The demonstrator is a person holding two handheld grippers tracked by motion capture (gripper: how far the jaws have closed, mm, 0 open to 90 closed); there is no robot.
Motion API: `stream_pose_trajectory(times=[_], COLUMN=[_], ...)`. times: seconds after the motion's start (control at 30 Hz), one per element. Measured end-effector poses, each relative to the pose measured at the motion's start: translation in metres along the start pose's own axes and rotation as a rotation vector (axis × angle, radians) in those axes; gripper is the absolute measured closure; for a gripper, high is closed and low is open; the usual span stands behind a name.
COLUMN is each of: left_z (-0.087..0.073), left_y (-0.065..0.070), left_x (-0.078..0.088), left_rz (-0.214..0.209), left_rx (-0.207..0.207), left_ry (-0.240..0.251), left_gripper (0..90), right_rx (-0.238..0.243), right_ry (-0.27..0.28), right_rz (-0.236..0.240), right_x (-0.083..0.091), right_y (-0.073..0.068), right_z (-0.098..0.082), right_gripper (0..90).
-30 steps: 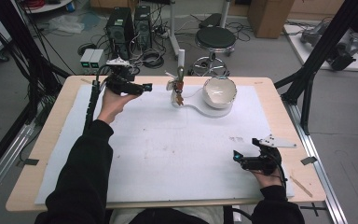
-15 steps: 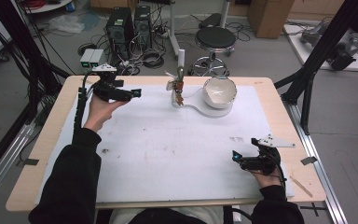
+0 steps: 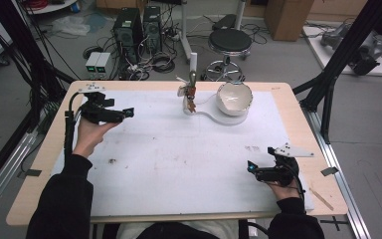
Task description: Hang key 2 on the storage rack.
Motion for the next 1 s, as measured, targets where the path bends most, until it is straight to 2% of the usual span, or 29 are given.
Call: stream_pose_trajectory(times=[0.2, 0.3, 0.57, 0.83, 0.97, 1.0], left_z=[-0.015, -0.019, -0.032, -0.049, -0.056, -0.059], left_y=[-0.011, -0.012, -0.010, -0.015, -0.017, -0.020], left_x=[0.018, 0.022, 0.037, 0.053, 0.065, 0.074], left_rz=[0.038, 0.045, 0.047, 0.081, 0.090, 0.103], left_rx=[0.014, 0.010, -0.017, -0.034, -0.043, -0.047], left_ry=[-0.004, -0.005, -0.024, -0.022, -0.020, -0.012], left_gripper=[1.7, 1.7, 1.7, 1.7, 1.6, 1.7], right_rx=[0.003, 0.009, 0.015, 0.019, 0.022, 0.020], right_ry=[-0.013, -0.018, -0.015, -0.017, -0.021, -0.020], right_rz=[0.001, -0.003, -0.006, -0.008, -0.009, -0.013], right_x=[-0.002, -0.003, -0.003, -0.003, -0.004, -0.004], right_y=[-0.001, -0.001, -0.001, -0.001, 0.000, 0.001], right_z=[-0.001, -0.002, -0.002, -0.002, -0.002, -0.002], right_gripper=[0.6, 0.6, 0.6, 0.6, 0.6, 0.6])
Point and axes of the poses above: each handheld gripper's, and its own axes: x roughly backward along the jaws, z roughly out of its top, y roughly to its right, the point moved 8 cm from there along -x, roughly forward along the jaws, and after that the axes turned 15 degrees about y, right-handed, at the moved point
